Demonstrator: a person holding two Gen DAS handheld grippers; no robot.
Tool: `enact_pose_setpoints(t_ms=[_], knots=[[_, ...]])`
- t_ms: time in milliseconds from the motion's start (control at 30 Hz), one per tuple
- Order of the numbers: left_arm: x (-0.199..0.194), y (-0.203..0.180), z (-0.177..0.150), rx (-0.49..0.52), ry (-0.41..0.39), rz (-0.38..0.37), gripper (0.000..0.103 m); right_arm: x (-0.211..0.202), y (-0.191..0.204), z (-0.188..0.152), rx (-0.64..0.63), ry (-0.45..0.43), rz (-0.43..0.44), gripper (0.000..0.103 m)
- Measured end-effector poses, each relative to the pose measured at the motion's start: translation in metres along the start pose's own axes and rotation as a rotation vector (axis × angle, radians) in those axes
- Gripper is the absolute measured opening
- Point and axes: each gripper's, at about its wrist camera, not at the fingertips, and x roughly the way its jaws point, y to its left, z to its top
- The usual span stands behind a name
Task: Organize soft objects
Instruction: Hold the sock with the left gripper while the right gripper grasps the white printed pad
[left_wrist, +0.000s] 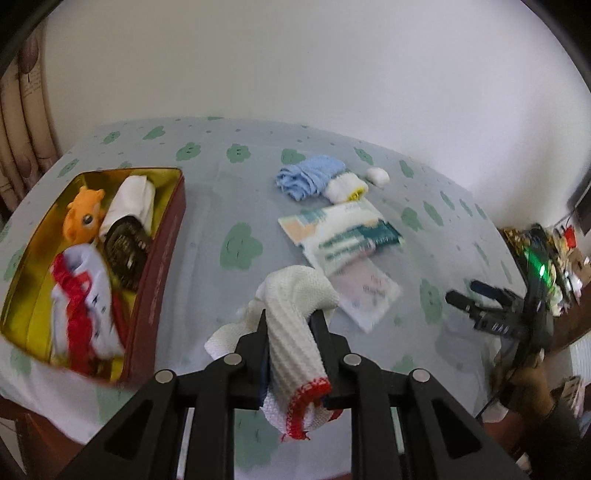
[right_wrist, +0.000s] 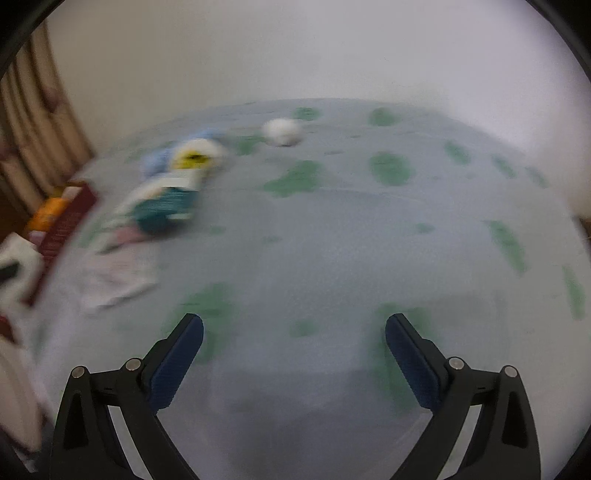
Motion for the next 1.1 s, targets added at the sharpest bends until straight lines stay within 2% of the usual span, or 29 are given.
enact_pose_setpoints(t_ms=[67,200,267,333,400,767,967,1033,1100], knots=[[-0.007,-0.002,-0.011,0.005,-0.003,0.001,0.020,-0.003,0.021,0.002,-0.013,0.006,0.066,0.099],[-0.017,0.002,-0.023,-0.013,-0.003,-0.023,0.020,-0.002,0.071,0.009,-0.108,0.025,0.120,0.099],[-0.022,0.006,-0.026,-0.023,-0.008,-0.027,0.020,0.002,0.094,0.015,-0.157,0.037,0.125,0.103],[-0.026,0.010,-0.029,-0.034,-0.009,-0.032,0.020,0.015,0.112,0.021,-0.201,0.089,0.129,0.103],[-0.029,0.015,-0.031,-0.050,-0.016,-0.035,0.020,0.027,0.127,0.025,-0.237,0.113,0.104,0.103],[-0.043,0.028,-0.034,-0.084,-0.041,-0.057,0.020,0.069,0.142,0.043,-0.272,0.219,0.025,0.103],[-0.043,0.029,-0.034,-0.087,-0.036,-0.066,0.020,0.091,0.155,0.043,-0.322,0.305,-0.013,0.102],[-0.044,0.030,-0.034,-0.089,-0.037,-0.066,0.021,0.092,0.159,0.044,-0.331,0.302,-0.011,0.098],[-0.045,0.031,-0.035,-0.093,-0.040,-0.062,0.021,0.090,0.160,0.046,-0.341,0.299,-0.008,0.081]])
